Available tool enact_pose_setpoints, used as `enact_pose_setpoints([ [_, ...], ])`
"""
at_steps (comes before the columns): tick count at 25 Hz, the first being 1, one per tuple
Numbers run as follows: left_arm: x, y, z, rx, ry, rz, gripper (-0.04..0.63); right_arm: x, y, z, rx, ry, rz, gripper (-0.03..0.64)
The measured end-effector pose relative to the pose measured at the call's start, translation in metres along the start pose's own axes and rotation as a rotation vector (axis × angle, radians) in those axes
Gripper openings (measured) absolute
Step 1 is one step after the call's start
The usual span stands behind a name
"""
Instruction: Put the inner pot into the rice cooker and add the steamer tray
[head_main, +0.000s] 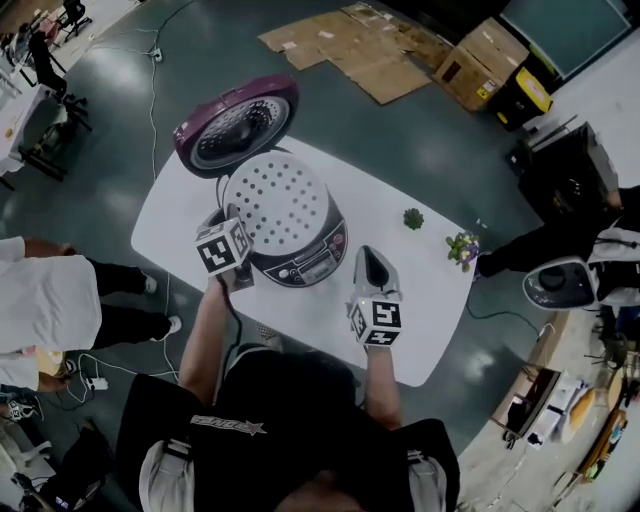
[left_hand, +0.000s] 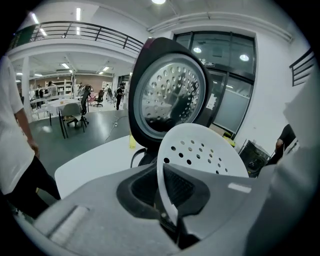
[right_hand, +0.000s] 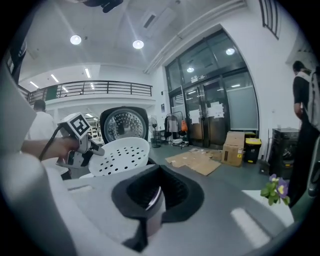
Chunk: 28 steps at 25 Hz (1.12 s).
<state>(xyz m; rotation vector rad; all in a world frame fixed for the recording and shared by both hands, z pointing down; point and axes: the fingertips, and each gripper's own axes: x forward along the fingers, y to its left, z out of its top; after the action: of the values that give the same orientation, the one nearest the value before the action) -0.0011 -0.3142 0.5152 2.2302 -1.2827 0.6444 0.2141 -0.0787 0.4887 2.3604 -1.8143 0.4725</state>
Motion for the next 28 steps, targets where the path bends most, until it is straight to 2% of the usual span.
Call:
enact_pose_setpoints([
  [20,0.04,0.003,-0.04,0.04,0.135,0.079,0.026,0.015,-0.023,-0.023,0.041,0.056,-0.011,0.005],
  [28,0.045,0.004,-0.043,0.067,0.117,0.11,0.031,0.013,-0.032,-0.033,0.045,0.075,-0.017,0.005],
])
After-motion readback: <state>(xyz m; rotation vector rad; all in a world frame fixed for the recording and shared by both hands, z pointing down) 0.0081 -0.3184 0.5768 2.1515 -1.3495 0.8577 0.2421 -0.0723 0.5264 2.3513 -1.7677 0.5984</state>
